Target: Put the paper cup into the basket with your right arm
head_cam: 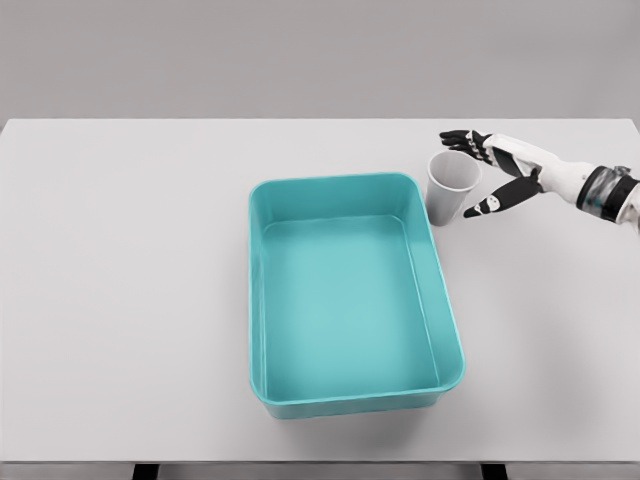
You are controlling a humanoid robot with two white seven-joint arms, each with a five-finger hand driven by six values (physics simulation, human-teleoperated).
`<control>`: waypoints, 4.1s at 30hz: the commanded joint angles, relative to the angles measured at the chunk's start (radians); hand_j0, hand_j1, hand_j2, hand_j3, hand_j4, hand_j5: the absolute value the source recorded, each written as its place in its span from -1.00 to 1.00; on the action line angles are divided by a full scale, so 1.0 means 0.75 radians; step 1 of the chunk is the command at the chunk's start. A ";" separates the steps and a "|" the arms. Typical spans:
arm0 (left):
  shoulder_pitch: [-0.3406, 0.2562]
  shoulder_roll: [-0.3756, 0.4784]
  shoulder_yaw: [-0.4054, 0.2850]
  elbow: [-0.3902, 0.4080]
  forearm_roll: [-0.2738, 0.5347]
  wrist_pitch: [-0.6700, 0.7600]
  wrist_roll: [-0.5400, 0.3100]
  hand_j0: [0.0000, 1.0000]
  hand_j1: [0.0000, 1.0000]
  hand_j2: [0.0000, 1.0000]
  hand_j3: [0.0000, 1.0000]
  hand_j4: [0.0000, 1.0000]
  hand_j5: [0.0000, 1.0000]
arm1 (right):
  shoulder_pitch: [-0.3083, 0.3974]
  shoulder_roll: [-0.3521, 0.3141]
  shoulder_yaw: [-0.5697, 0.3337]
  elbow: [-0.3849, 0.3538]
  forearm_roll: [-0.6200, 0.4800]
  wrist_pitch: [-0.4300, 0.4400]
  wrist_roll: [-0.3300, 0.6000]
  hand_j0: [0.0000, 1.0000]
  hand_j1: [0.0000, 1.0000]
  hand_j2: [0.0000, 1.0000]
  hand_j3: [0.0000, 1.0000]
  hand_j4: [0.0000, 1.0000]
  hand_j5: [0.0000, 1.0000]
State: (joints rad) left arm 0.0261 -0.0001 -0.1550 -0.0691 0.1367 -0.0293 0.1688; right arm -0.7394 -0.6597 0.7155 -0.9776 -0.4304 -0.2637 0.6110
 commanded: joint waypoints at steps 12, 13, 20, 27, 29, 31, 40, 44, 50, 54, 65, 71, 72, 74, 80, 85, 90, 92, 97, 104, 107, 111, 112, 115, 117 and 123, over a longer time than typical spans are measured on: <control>0.000 0.000 0.000 0.000 0.000 0.000 0.000 1.00 1.00 1.00 1.00 1.00 1.00 | 0.000 0.010 0.007 0.023 -0.017 -0.002 0.000 1.00 1.00 1.00 1.00 1.00 1.00; 0.000 0.000 0.000 0.000 0.000 0.000 0.000 1.00 1.00 1.00 1.00 1.00 1.00 | 0.000 0.010 0.007 0.025 -0.017 -0.002 0.000 1.00 1.00 1.00 1.00 1.00 1.00; 0.000 0.000 0.000 0.000 0.000 0.000 0.000 1.00 1.00 1.00 1.00 1.00 1.00 | 0.000 0.019 0.009 0.044 -0.017 -0.002 0.000 1.00 1.00 1.00 1.00 1.00 1.00; 0.000 0.000 0.000 0.000 0.000 -0.002 0.000 1.00 1.00 1.00 1.00 1.00 1.00 | 0.000 0.029 0.009 0.039 -0.019 -0.004 0.000 1.00 1.00 1.00 1.00 1.00 1.00; 0.002 0.000 0.000 0.000 0.000 0.000 0.000 1.00 1.00 1.00 1.00 1.00 1.00 | 0.000 0.033 0.009 0.037 -0.019 -0.004 0.000 1.00 1.00 1.00 1.00 1.00 1.00; 0.000 0.000 0.000 0.000 0.000 0.000 0.000 1.00 1.00 1.00 1.00 1.00 1.00 | 0.000 0.035 0.011 0.037 -0.019 -0.004 0.000 1.00 1.00 1.00 1.00 1.00 1.00; 0.000 0.000 0.000 0.000 0.000 0.000 0.000 1.00 1.00 1.00 1.00 1.00 1.00 | 0.000 0.035 0.011 0.031 -0.021 -0.004 0.000 1.00 1.00 1.00 1.00 1.00 1.00; 0.000 0.000 0.000 0.000 0.000 0.000 0.000 1.00 1.00 1.00 1.00 1.00 1.00 | 0.000 0.045 0.016 0.031 -0.021 -0.002 0.000 1.00 1.00 1.00 1.00 1.00 1.00; 0.000 0.000 0.000 0.000 0.000 0.000 0.000 1.00 1.00 1.00 1.00 1.00 1.00 | 0.000 0.043 0.018 0.031 -0.021 -0.002 0.000 0.85 0.85 0.85 0.85 0.85 0.85; 0.000 0.000 0.000 0.000 0.000 0.000 0.000 1.00 1.00 1.00 1.00 1.00 1.00 | 0.000 0.041 0.018 0.031 -0.021 -0.004 0.000 0.70 0.70 0.70 0.70 0.70 0.70; 0.000 0.000 0.000 0.000 0.000 0.000 0.000 1.00 1.00 1.00 1.00 1.00 1.00 | 0.000 0.021 0.003 0.029 -0.025 -0.039 0.000 0.53 0.53 0.53 0.53 0.53 0.53; 0.000 0.000 0.000 0.000 0.000 0.000 0.000 1.00 1.00 1.00 1.00 1.00 1.00 | 0.002 0.019 -0.015 0.029 -0.034 -0.080 0.000 0.54 0.54 0.54 0.54 0.54 0.54; 0.000 0.000 0.000 0.000 0.000 0.000 0.000 1.00 1.00 1.00 1.00 1.00 1.00 | 0.004 0.019 -0.021 0.027 -0.036 -0.086 0.000 0.54 0.54 0.54 0.54 0.54 0.54; 0.000 0.000 0.000 0.000 0.000 0.000 0.000 1.00 1.00 1.00 1.00 1.00 1.00 | 0.002 0.019 -0.021 0.025 -0.038 -0.106 0.000 0.55 0.55 0.55 0.55 0.55 0.55; 0.000 0.000 0.000 0.000 0.000 0.000 0.000 1.00 1.00 1.00 1.00 1.00 1.00 | 0.004 0.002 -0.072 -0.001 -0.038 -0.113 0.000 0.55 0.55 0.55 0.55 0.55 0.55; 0.000 0.000 0.000 0.000 0.000 0.000 0.000 1.00 1.00 1.00 1.00 1.00 1.00 | 0.006 -0.006 -0.097 -0.032 -0.038 -0.115 0.000 0.56 0.56 0.56 0.56 0.56 0.56; 0.000 0.000 0.000 0.000 0.000 0.000 0.000 1.00 1.00 1.00 1.00 1.00 1.00 | 0.008 -0.018 -0.148 -0.087 -0.038 -0.115 0.000 0.56 0.56 0.56 0.56 0.56 0.56; 0.000 0.000 0.000 0.000 0.000 0.000 0.000 1.00 1.00 1.00 1.00 1.00 1.00 | 0.010 -0.028 -0.158 -0.128 -0.038 -0.115 0.000 0.56 0.56 0.56 0.56 0.56 0.56; 0.000 0.000 0.000 0.000 0.000 0.000 0.000 1.00 1.00 1.00 1.00 1.00 1.00 | 0.018 -0.045 -0.189 -0.257 -0.036 -0.115 0.000 0.56 0.56 0.56 0.56 0.56 0.56; 0.000 0.000 0.000 0.000 0.000 0.000 0.000 1.00 1.00 1.00 1.00 1.00 1.00 | 0.031 -0.080 -0.265 -0.388 -0.036 -0.113 0.000 0.56 0.56 0.56 0.56 0.56 0.56; 0.000 0.000 0.000 0.000 0.000 0.000 0.000 1.00 1.00 1.00 1.00 1.00 1.00 | 0.043 -0.090 -0.273 -0.462 -0.036 -0.113 0.000 0.56 0.56 0.56 0.56 0.56 0.56; 0.000 0.000 0.000 0.000 0.000 0.000 0.000 1.00 1.00 1.00 1.00 1.00 1.00 | 0.051 -0.090 -0.254 -0.676 -0.029 -0.104 0.000 0.56 0.56 0.56 0.56 0.56 0.56; 0.000 0.000 0.000 0.000 0.000 0.000 0.000 1.00 1.00 1.00 1.00 1.00 1.00 | 0.055 -0.090 -0.254 -0.709 -0.029 -0.100 0.000 0.56 0.56 0.56 0.56 0.56 0.56; 0.000 0.000 0.000 0.000 0.000 0.000 0.000 1.00 1.00 1.00 1.00 1.00 1.00 | 0.059 -0.090 -0.218 -0.775 -0.029 -0.100 0.000 0.56 0.56 0.56 0.56 0.56 0.56; 0.000 0.000 0.000 0.000 0.000 0.000 0.000 1.00 1.00 1.00 1.00 1.00 1.00 | 0.059 -0.090 -0.183 -0.805 -0.025 -0.104 0.000 0.56 0.56 0.56 0.56 0.56 0.56; 0.000 0.000 0.000 0.000 0.000 0.000 0.000 1.00 1.00 1.00 1.00 1.00 1.00 | 0.061 -0.090 -0.087 -0.811 -0.009 -0.113 0.000 0.57 0.57 0.57 0.57 0.57 0.57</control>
State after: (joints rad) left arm 0.0261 -0.0001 -0.1550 -0.0691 0.1367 -0.0294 0.1689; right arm -0.6918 -0.7257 0.6282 -1.5799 -0.4329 -0.3487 0.6115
